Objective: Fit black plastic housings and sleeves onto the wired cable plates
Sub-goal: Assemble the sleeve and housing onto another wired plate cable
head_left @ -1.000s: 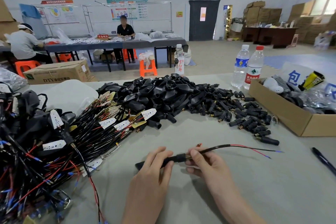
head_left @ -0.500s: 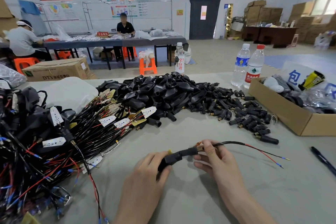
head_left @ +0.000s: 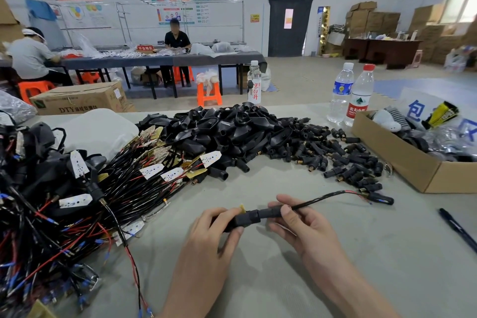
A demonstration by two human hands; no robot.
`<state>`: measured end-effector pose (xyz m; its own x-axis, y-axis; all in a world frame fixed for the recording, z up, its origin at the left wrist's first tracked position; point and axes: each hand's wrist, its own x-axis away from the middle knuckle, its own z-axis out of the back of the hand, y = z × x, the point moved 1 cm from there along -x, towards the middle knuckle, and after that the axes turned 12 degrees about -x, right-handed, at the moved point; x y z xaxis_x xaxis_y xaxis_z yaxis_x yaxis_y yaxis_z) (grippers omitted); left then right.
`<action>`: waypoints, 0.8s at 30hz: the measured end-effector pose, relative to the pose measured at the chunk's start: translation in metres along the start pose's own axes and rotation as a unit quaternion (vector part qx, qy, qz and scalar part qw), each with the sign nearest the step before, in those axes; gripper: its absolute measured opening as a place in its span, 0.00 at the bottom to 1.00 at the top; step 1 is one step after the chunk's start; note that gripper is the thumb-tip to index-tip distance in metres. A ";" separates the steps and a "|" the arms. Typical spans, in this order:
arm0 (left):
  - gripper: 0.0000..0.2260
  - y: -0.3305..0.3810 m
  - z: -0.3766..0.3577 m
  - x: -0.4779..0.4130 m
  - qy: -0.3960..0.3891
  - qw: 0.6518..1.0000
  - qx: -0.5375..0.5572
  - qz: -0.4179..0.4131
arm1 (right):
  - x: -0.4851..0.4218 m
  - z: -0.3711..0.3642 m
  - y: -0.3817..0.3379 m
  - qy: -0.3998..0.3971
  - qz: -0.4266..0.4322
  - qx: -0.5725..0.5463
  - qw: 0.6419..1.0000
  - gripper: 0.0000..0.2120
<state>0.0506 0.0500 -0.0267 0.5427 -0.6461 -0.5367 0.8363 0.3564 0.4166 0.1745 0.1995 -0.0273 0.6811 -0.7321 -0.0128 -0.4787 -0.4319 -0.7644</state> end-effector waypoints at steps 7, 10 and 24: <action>0.13 0.002 0.003 0.000 -0.011 0.997 0.070 0.023 | 0.000 0.001 -0.001 -0.030 -0.007 -0.006 1.000 0.13; 0.12 0.002 0.005 0.000 -0.020 0.995 0.086 0.035 | 0.000 0.002 -0.002 -0.035 -0.009 -0.004 0.999 0.14; 0.10 0.000 0.007 0.000 -0.024 0.994 0.098 0.037 | 0.006 -0.003 -0.001 -0.084 -0.006 0.072 0.994 0.19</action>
<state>0.0499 0.0455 -0.0215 0.5938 -0.6561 -0.4657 0.7606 0.2690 0.5909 0.1771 0.1943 -0.0250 0.7748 -0.6240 -0.1014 -0.3943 -0.3516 -0.8491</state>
